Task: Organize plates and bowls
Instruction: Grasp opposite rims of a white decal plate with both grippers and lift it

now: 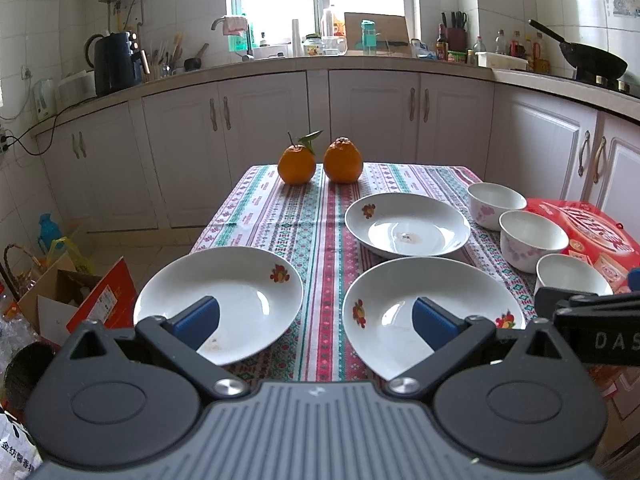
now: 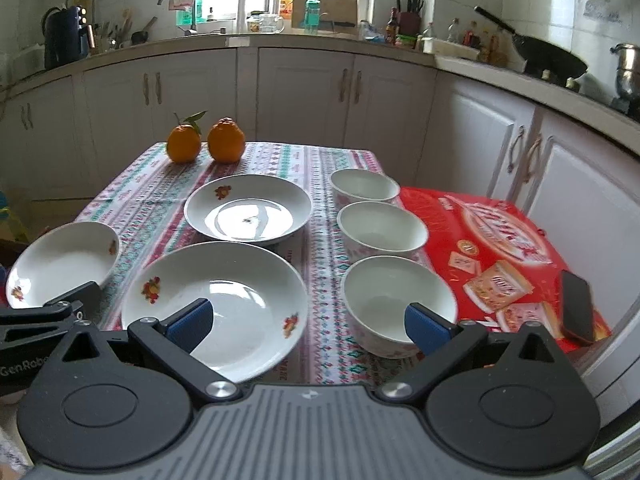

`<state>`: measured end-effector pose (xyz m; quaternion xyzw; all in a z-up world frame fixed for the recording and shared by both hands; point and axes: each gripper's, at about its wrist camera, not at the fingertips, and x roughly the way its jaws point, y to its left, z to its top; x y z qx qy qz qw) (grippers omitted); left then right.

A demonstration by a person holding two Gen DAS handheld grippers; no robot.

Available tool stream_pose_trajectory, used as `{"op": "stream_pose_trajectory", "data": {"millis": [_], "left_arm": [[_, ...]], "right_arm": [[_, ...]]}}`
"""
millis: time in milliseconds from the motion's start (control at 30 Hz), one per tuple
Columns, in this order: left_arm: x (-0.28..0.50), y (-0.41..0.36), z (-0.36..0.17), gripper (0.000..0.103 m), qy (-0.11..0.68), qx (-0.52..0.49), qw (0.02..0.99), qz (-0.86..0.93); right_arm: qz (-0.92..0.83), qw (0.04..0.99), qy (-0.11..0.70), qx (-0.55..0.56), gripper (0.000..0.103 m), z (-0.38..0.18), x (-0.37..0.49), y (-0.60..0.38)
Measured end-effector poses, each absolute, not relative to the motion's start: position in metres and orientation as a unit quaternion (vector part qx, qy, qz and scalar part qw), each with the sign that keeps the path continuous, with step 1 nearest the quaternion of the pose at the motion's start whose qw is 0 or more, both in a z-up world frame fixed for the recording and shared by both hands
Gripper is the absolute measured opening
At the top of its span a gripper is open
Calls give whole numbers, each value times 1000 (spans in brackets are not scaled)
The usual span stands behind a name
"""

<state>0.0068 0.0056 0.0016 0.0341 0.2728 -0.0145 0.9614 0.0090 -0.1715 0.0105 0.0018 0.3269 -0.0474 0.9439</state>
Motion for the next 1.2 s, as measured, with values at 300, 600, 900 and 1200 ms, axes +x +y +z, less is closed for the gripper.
{"op": "stream_pose_trajectory", "data": {"millis": [300,600,900,1200], "left_arm": [[23,20,-2,102,268,44,962,-13],[30,50,-7,102,257,96,961,-43],[40,109,-21,102,285,73,954,-54],[49,150,-55,102,333,63,938,-78]], "right_arm": [[16,948,317,19,103,16,33,-170],[70,949,307,-5,103,33,77,-167],[161,936,304,-80,103,30,122,-106],[255,900,337,-107,103,10,166,-45]]}}
